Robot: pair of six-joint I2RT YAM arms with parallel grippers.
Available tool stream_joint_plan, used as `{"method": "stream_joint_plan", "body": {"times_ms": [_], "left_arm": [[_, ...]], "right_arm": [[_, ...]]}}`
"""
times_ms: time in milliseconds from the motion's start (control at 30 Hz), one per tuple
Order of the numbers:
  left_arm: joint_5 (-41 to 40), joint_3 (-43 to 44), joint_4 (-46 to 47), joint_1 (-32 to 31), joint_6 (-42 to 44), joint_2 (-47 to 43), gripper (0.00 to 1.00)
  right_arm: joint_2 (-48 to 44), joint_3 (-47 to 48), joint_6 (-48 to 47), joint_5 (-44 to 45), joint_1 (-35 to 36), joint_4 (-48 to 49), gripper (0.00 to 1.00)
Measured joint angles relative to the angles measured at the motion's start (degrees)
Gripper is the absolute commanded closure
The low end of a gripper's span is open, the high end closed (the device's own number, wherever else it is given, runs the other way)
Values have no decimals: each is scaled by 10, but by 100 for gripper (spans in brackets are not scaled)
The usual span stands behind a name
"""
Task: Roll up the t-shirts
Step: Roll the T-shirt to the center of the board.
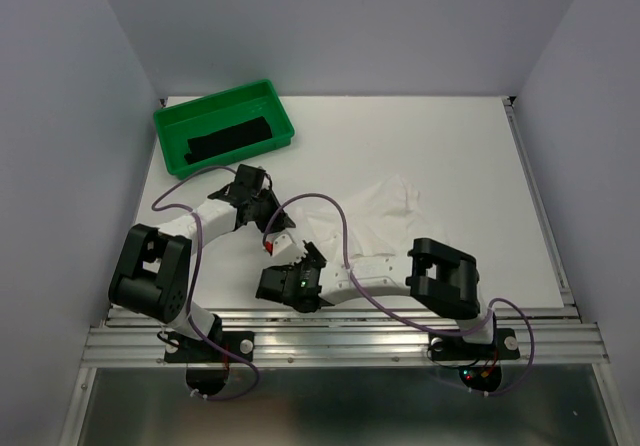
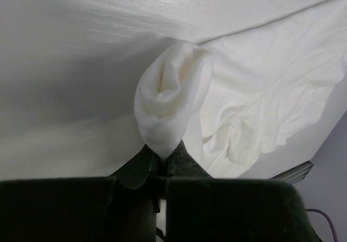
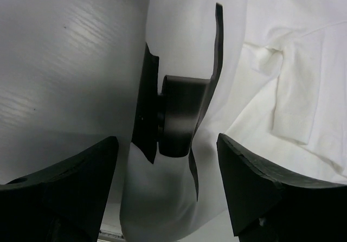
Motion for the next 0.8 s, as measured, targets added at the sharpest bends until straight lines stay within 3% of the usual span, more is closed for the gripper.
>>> {"method": "stream_joint_plan", "body": {"times_ms": [100, 267, 533, 567, 667, 700, 800], "left_arm": [[-1, 0, -1, 0, 0, 0, 100], [-2, 0, -3, 0, 0, 0, 100], [-5, 0, -6, -2, 0, 0, 100], [-5, 0, -6, -2, 0, 0, 96], [-6, 0, -6, -2, 0, 0, 81], [-6, 0, -7, -2, 1, 0, 64], [-8, 3, -17, -2, 12, 0, 40]], "right_arm": [[9, 8, 1, 17, 9, -8, 28], [22, 10, 11, 43, 9, -17, 57], [37, 10, 40, 73, 9, -34, 92], [37, 10, 42, 75, 9, -35, 99], [37, 9, 52, 75, 9, -36, 99], [35, 6, 53, 75, 9, -31, 99], [13, -22, 56, 59, 9, -11, 99]]}}
